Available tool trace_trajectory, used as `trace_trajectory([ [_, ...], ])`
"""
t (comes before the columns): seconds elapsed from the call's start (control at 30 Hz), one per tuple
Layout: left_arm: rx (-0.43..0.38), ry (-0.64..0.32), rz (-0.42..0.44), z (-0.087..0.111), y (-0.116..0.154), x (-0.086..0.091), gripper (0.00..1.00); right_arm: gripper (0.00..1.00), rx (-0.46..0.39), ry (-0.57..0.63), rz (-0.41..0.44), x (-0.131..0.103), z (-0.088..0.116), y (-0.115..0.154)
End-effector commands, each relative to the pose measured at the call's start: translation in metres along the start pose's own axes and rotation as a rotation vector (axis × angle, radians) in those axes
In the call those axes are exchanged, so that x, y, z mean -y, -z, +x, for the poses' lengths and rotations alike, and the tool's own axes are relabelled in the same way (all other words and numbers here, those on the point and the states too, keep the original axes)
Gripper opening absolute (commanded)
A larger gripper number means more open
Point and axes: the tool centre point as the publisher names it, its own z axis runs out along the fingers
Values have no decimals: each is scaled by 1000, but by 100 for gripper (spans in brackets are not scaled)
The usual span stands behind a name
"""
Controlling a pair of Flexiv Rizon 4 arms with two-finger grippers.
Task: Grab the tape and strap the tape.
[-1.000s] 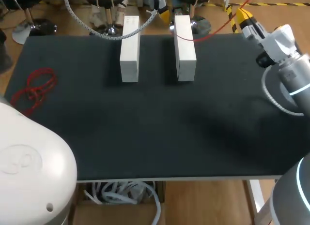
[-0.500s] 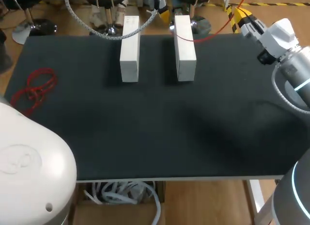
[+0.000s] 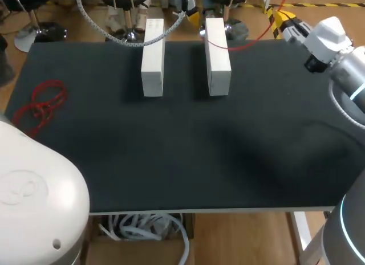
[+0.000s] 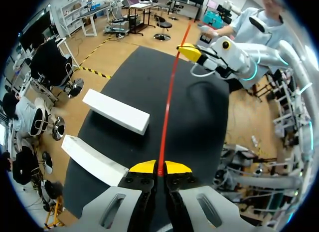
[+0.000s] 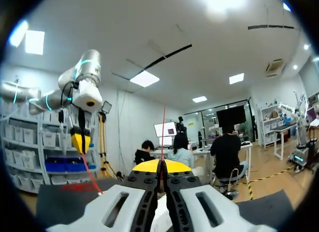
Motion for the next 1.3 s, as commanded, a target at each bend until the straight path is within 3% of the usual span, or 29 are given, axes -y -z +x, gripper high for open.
trace_trajectory([
  [0.03, 2, 2, -4, 0, 1, 1, 0, 0, 452, 362, 237, 2, 18, -3],
  [0.13, 2, 2, -4, 0, 1, 1, 0, 0, 541, 465, 252, 7, 19, -3],
  [0.5, 2, 2, -4, 0, 1, 1, 0, 0, 744, 759, 228, 3, 21, -1],
  [0.63, 2, 2, -4, 0, 1, 1, 0, 0, 785, 836, 258, 1, 22, -4],
  [0.87, 2, 2, -4, 0, 1, 1, 0, 0, 824, 939, 226, -3, 23, -9],
  [1.03, 2, 2, -4, 0, 1, 1, 0, 0, 864, 1077, 192, -5, 25, -6],
  [1.3, 2, 2, -4, 0, 1, 1, 0, 0, 922, 1149, 322, 1, 36, 2],
])
